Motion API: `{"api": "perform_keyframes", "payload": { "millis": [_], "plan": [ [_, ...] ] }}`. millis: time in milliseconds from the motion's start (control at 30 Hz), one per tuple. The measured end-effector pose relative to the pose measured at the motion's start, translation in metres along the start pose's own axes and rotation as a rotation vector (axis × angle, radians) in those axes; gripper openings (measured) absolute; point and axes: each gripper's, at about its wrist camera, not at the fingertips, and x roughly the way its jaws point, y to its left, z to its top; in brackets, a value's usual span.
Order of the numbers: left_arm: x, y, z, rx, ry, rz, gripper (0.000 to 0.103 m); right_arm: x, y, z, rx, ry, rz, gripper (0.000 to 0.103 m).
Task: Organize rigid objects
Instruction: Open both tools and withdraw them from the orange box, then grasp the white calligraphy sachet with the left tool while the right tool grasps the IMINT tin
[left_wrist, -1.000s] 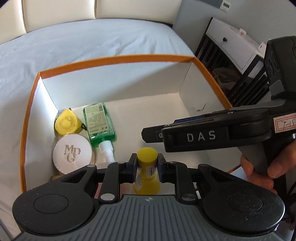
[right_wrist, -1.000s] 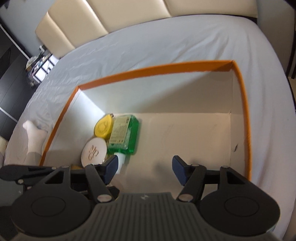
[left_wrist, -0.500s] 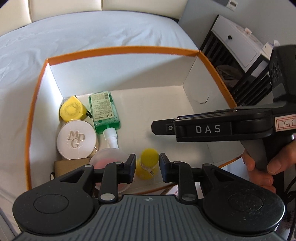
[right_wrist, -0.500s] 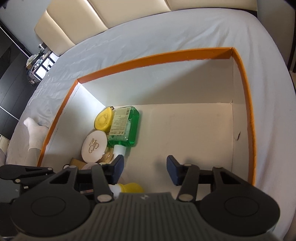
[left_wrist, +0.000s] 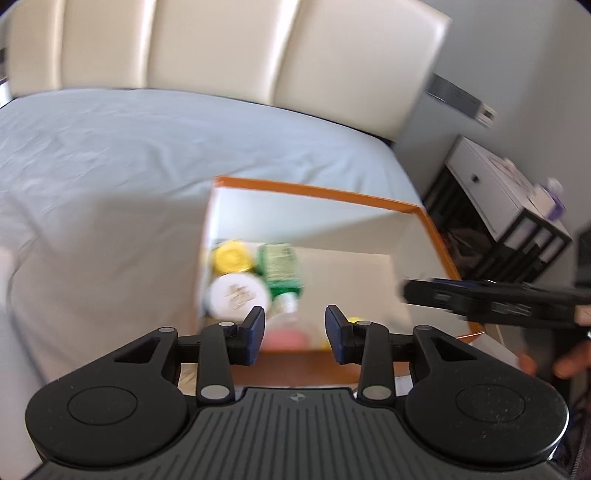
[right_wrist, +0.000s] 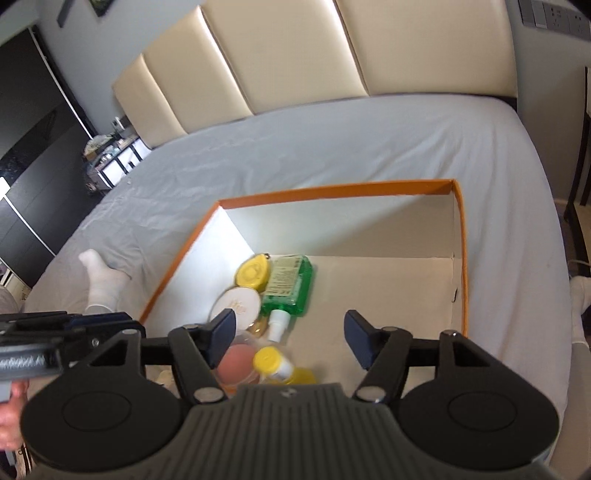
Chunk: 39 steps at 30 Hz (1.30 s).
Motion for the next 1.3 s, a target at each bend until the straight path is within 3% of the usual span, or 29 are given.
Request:
{"api": "perform_keyframes", "payload": {
  "millis": [233,400,533,633,700,767,933,1067,1200,1300],
  "plan": [
    [-0.001,0.048,-0.051,-0.198,0.022,0.09,0.047,-0.03,0.02,-0.052,-0.044,-0.062,0.008,0.065],
    [0.016,0.074,-0.073,-0.311,0.051,0.149,0.057,-0.005,0.021,-0.088,0.015,0.038,-0.005,0.062],
    [0.028,0.095,-0.08,-0.401,0.057,0.164,0.065,0.018,0.01,-0.101,0.063,0.111,-0.08,0.06],
    [0.035,0.113,-0.089,-0.483,0.077,0.141,0.066,0.03,-0.001,-0.104,0.107,0.143,-0.109,0.061],
    [0.043,0.119,-0.093,-0.512,0.099,0.123,0.066,0.037,-0.004,-0.105,0.105,0.155,-0.128,0.068],
    [0.047,0.122,-0.097,-0.537,0.1,0.118,0.076,0.043,-0.004,-0.107,0.082,0.167,-0.142,0.071],
    [0.059,0.133,-0.101,-0.605,0.113,0.062,0.082,0.062,-0.001,-0.111,0.033,0.215,-0.148,0.073],
    [0.071,0.14,-0.107,-0.649,0.117,-0.007,0.083,0.075,0.003,-0.114,0.002,0.242,-0.156,0.075],
    [0.078,0.136,-0.104,-0.631,0.13,-0.024,0.082,0.082,0.009,-0.115,-0.047,0.246,-0.173,0.075],
    [0.077,0.131,-0.104,-0.62,0.126,-0.036,0.075,0.086,0.014,-0.117,-0.089,0.248,-0.187,0.073]
  ]
}}
